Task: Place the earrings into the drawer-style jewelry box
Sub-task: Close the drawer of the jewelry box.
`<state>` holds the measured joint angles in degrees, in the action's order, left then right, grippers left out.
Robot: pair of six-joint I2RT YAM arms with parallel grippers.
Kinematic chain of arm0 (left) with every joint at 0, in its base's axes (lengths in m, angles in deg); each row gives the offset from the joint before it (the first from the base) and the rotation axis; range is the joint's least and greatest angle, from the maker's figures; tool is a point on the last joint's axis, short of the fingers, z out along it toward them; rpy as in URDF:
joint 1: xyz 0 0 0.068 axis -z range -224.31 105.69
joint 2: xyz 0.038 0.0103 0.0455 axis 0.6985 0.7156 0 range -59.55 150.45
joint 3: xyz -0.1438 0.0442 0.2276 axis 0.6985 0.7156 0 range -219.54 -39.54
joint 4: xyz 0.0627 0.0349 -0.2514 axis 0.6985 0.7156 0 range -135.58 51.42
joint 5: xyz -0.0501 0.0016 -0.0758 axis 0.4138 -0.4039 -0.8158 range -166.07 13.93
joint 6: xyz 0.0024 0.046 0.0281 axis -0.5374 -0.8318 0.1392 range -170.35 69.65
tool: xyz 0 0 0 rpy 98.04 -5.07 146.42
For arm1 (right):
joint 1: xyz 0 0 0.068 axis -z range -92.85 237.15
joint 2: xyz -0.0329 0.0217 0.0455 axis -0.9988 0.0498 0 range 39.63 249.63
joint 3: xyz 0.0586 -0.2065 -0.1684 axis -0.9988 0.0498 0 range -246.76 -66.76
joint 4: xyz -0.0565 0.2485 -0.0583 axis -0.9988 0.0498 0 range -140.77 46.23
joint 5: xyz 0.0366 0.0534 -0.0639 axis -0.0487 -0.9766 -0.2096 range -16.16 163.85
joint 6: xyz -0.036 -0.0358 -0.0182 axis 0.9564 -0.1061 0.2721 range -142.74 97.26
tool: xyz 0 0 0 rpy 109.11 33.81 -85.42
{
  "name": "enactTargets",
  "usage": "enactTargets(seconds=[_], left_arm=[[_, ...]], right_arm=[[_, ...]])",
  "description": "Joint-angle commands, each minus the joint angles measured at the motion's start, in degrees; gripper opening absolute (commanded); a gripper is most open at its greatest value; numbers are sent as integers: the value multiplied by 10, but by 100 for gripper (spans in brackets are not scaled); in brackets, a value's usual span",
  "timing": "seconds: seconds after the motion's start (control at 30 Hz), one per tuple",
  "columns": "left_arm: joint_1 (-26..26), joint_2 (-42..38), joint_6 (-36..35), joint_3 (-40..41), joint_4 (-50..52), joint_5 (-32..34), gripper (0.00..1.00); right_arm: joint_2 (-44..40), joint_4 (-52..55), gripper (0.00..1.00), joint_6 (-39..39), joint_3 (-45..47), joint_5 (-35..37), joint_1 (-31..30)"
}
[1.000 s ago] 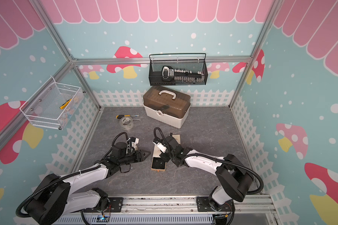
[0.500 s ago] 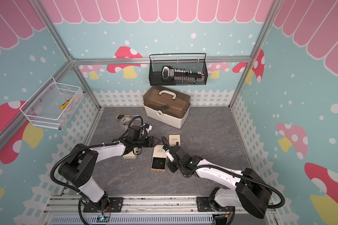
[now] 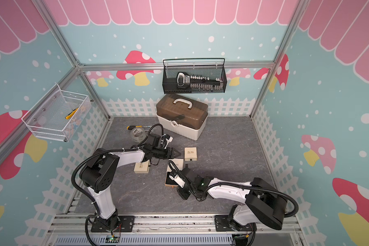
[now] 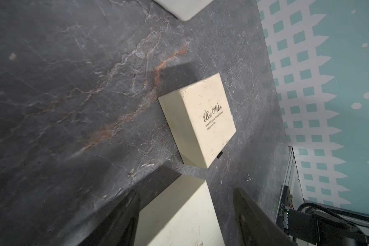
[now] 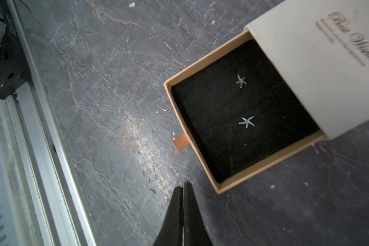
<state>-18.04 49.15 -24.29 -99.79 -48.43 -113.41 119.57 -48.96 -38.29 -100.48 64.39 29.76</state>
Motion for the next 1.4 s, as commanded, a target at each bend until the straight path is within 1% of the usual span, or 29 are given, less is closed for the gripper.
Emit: enactTargets(seconds=[0.0,0.03,0.17,0.23,0.4,0.57,0.67,0.87,1.0,1.2,1.3,1.37], left_arm=[[-2,6,-19,1,25,-28,70],[-2,3,-17,8,22,-31,70],[-2,-23,-15,44,16,-24,70],[-2,-35,-10,63,8,-22,70],[-2,-71,17,123,-26,-21,70],[-2,-118,28,175,-32,-6,70],[-1,-131,37,196,-39,-6,70],[5,-152,57,231,-63,-4,69],[5,-173,61,242,-55,22,69],[-2,-184,70,231,-40,55,69],[-15,-178,77,217,-39,71,69],[-25,-168,80,205,-41,71,69]], right_arm=[[29,-50,4,-18,-15,-13,-1],[34,-52,3,-22,-14,-9,-2],[31,-50,3,-36,-3,49,-1],[29,-43,3,-41,-2,63,1],[26,-30,2,-47,1,77,5],[11,-15,3,-53,13,98,16],[7,-6,2,-55,13,112,29],[41,-6,2,-44,-23,112,48],[76,-15,2,-26,-57,101,49],[127,-47,3,-12,-102,67,50],[144,-67,3,-4,-117,71,51],[163,-67,3,2,-138,74,53]])
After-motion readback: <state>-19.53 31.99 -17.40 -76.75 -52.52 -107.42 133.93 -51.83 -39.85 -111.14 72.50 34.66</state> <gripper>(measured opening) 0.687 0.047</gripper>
